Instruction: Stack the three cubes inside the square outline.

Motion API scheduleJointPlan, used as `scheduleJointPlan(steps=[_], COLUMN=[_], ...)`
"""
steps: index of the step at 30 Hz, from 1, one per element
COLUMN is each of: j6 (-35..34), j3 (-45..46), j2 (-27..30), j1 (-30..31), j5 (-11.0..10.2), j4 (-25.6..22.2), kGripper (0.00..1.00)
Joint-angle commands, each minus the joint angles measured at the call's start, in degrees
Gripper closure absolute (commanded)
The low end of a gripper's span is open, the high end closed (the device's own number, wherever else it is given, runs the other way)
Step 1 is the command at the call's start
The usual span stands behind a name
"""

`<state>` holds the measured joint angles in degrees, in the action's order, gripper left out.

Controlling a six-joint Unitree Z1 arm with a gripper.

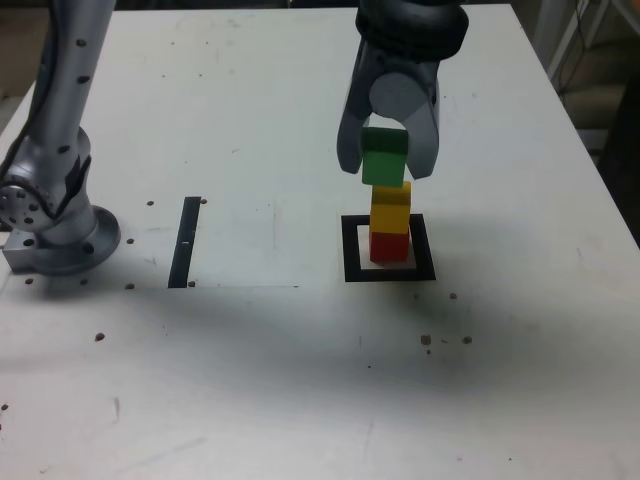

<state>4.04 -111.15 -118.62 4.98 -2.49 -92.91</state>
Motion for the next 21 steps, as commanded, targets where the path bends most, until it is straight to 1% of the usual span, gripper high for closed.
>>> scheduleJointPlan(steps=[1,18,19,20,21], j6=[-0.1,0.5,0.6,0.6,0.7], j3=[0.0,-0.5,-0.5,-0.6,-0.6], j2=[-0.6,-4.0,-4.1,-4.1,-4.2], j1=[-0.2,-1.3,-1.3,-1.4,-1.4], j5=[0.2,0.1,0.1,0.0,0.0], j4=[-0.5,0.6,0.6,0.7,0.7], kGripper=[0.62,0.61,0.6,0.57,0.51])
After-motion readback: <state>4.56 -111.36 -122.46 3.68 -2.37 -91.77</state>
